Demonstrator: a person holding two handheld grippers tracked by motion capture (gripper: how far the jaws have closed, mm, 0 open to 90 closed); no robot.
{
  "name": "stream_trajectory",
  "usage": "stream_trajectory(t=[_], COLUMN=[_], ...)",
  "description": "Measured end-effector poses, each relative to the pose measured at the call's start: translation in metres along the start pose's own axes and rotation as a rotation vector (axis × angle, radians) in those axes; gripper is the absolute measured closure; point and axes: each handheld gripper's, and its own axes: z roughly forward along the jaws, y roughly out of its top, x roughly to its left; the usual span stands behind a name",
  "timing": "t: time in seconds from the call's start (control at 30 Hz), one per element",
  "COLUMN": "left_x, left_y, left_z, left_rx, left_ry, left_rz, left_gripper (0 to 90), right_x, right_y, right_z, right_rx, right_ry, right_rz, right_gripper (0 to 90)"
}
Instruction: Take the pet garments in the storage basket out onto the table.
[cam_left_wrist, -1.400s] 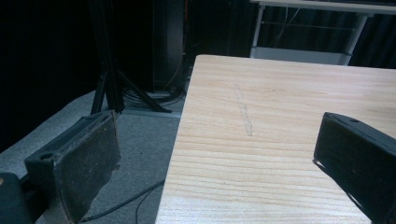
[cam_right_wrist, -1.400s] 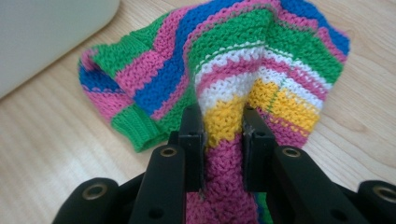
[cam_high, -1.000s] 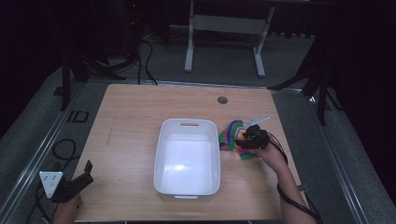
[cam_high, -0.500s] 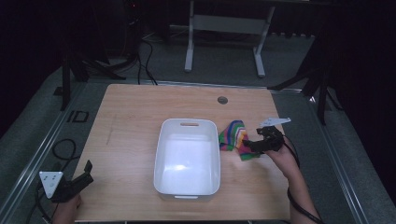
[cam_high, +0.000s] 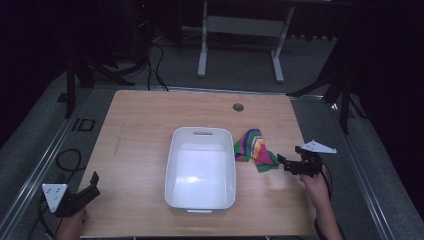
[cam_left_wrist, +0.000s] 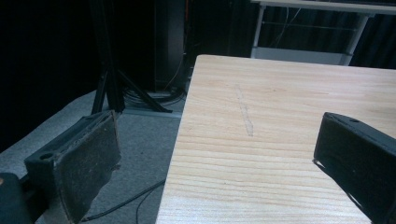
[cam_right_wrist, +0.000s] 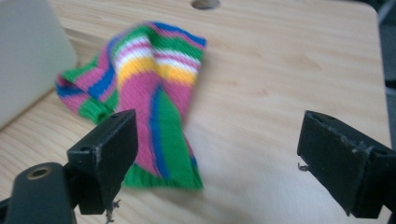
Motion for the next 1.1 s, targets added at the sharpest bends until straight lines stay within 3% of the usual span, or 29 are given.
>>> stream_trajectory(t=[0.3,0.5,0.67,0.77,0.93,1.1], left_x=[0.000,0.000,0.000,0.000,0.000,0.000], left_y=[0.000,0.000,0.000,0.000,0.000,0.000], left_z=[0.000,0.000,0.000,0.000,0.000,0.000], left_rx=[0.000,0.000,0.000,0.000,0.001,0.001], left_ry=[0.002,0.001,0.001,0.001,0.001,0.000], left_rz=[0.004,0.004,0.002,0.004,0.004,0.005], left_gripper=[0.9,1.0,1.0,0.9,1.0,1.0], right_x=[-0.008,-0.009,-0.011,-0.010,-0.009,-0.014], right_y=[-0.034,-0.047,-0.054,-0.061,-0.069,-0.075], right_z=[-0.016,-0.029,-0.033,-0.036,-0.045,-0.053], right_rx=[-0.001,-0.051,-0.050,-0.047,-0.099,-0.150], right_ry=[-0.075,-0.159,-0.152,-0.175,-0.250,-0.281], right_rz=[0.013,0.015,0.025,0.033,0.051,0.096], right_gripper=[12.6,12.6,12.5,12.6,12.6,12.6])
